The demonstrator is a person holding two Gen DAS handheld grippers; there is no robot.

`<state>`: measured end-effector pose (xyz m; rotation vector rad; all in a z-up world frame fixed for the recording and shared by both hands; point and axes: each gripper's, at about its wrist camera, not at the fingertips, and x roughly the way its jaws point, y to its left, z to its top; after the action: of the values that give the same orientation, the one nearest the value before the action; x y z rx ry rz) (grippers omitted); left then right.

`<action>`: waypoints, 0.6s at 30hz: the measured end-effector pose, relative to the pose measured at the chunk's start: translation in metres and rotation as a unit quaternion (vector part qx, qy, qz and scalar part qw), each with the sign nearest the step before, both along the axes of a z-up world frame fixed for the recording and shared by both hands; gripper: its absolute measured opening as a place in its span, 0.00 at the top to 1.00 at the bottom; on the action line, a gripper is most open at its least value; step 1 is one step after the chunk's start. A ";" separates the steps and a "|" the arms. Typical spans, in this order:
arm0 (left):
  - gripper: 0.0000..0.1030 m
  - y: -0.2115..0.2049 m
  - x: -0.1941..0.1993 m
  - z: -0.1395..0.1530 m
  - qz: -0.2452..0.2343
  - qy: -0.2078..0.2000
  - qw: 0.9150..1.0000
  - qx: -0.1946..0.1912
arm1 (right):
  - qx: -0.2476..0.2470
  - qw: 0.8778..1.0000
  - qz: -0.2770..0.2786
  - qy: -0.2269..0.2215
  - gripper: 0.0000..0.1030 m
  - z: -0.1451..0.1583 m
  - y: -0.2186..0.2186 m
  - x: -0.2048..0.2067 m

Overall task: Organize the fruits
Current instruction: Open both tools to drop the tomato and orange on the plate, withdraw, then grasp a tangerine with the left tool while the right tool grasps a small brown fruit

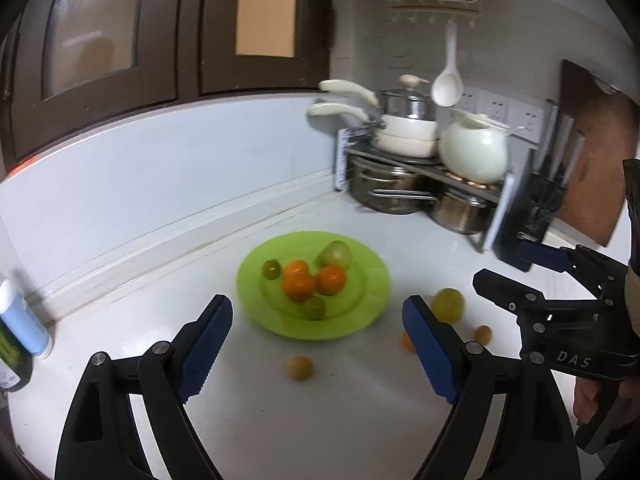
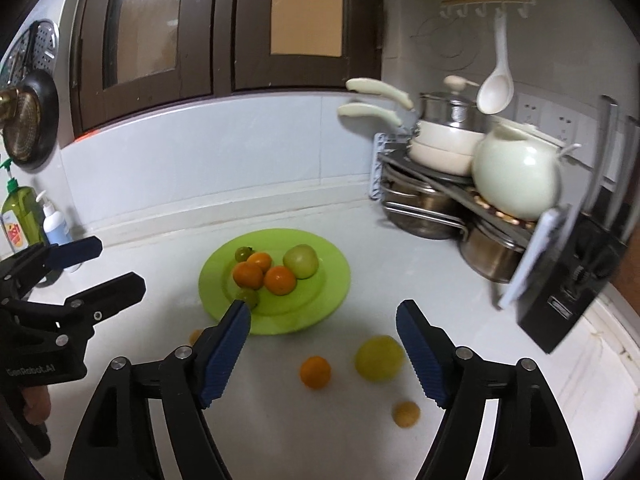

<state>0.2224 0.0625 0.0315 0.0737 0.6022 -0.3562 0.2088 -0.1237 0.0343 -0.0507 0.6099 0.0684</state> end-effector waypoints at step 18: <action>0.11 -0.055 -0.018 -0.022 -0.103 -0.016 0.994 0.019 | -0.005 0.998 -0.056 0.019 0.26 -0.020 -0.044 -0.045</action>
<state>0.2044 0.0075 0.0097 0.1787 0.5704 -0.5430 0.1638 -0.1678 0.0143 -0.0243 0.6505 -0.0428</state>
